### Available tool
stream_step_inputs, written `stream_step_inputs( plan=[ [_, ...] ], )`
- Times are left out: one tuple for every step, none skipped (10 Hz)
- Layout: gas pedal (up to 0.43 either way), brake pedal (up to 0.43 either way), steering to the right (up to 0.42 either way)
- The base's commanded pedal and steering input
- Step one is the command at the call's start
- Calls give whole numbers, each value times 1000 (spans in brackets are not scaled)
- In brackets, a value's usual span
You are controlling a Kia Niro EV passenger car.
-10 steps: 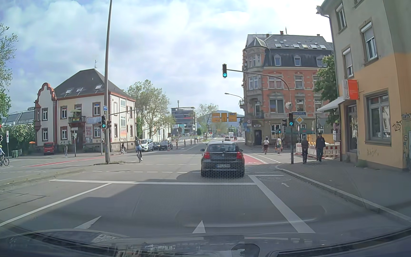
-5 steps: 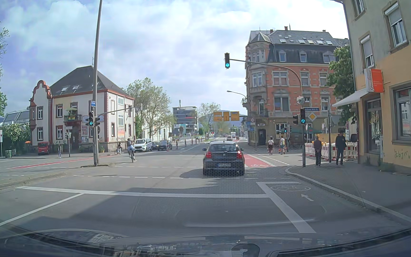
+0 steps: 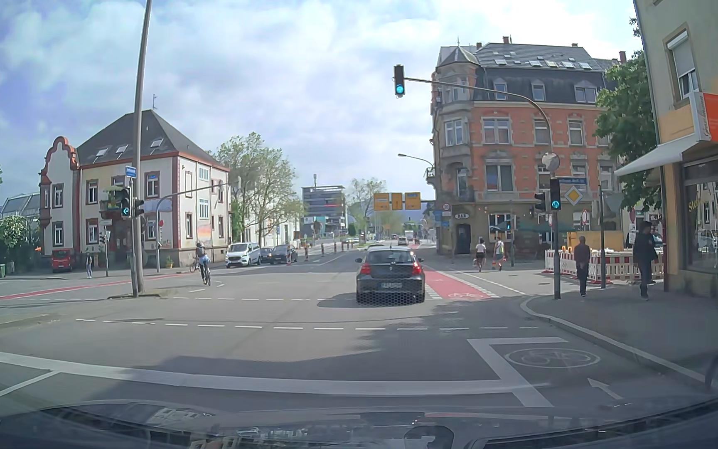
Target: Follow the waypoints while adhering to traffic rules and regulations
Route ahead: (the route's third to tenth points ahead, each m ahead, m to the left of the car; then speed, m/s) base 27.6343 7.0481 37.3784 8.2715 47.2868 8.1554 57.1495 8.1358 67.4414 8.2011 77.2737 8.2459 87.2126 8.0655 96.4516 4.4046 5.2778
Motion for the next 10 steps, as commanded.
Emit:
stream_step_inputs(
  plan=[
    [110, 0, -8],
    [110, 0, -8],
    [110, 0, -8],
    [110, 0, -8],
    [110, 0, -8],
    [110, 0, -8],
    [110, 0, -8],
    [110, 0, -9],
    [110, 0, -9],
    [110, 0, -9]
  ],
)
